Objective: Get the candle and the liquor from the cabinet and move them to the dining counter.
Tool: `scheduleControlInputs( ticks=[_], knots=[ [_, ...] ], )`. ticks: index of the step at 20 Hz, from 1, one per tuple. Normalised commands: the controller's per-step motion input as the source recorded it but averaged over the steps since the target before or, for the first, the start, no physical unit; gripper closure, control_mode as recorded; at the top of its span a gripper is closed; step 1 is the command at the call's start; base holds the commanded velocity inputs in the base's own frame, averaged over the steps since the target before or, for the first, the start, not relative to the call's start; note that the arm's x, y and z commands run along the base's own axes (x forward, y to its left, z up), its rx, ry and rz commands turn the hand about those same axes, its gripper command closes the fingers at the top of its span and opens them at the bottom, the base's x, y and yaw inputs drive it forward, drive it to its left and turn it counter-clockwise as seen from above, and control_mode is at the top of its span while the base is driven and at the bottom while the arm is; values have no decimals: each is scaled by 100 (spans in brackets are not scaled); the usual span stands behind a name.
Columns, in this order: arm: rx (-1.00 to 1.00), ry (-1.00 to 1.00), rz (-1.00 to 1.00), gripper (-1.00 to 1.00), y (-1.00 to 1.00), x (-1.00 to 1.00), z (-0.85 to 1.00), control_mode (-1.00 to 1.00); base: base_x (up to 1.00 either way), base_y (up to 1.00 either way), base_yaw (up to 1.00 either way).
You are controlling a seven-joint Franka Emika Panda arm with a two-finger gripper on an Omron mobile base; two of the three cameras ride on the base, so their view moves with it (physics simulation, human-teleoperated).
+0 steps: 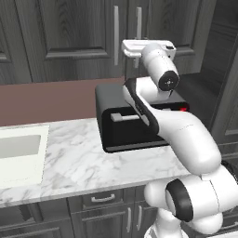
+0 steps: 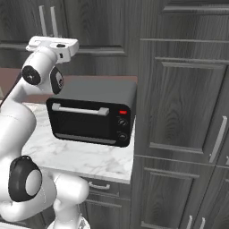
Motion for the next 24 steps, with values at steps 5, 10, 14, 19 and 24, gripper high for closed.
scheduleControlInputs(
  ticks=[5, 10, 14, 19, 24],
  knots=[
    [0, 0, -11, 100, -61, -65, 0, -100, 0, 0, 0],
    [0, 0, -12, 100, -61, -65, 0, -100, 0, 0, 0],
    [0, 0, -9, 100, -63, -65, 0, -100, 0, 0, 0],
    [0, 0, -4, 100, -58, -56, 0, -100, 0, 0, 0],
    [0, 2, -2, 100, -60, -61, 0, -100, 0, 0, 0]
  ],
)
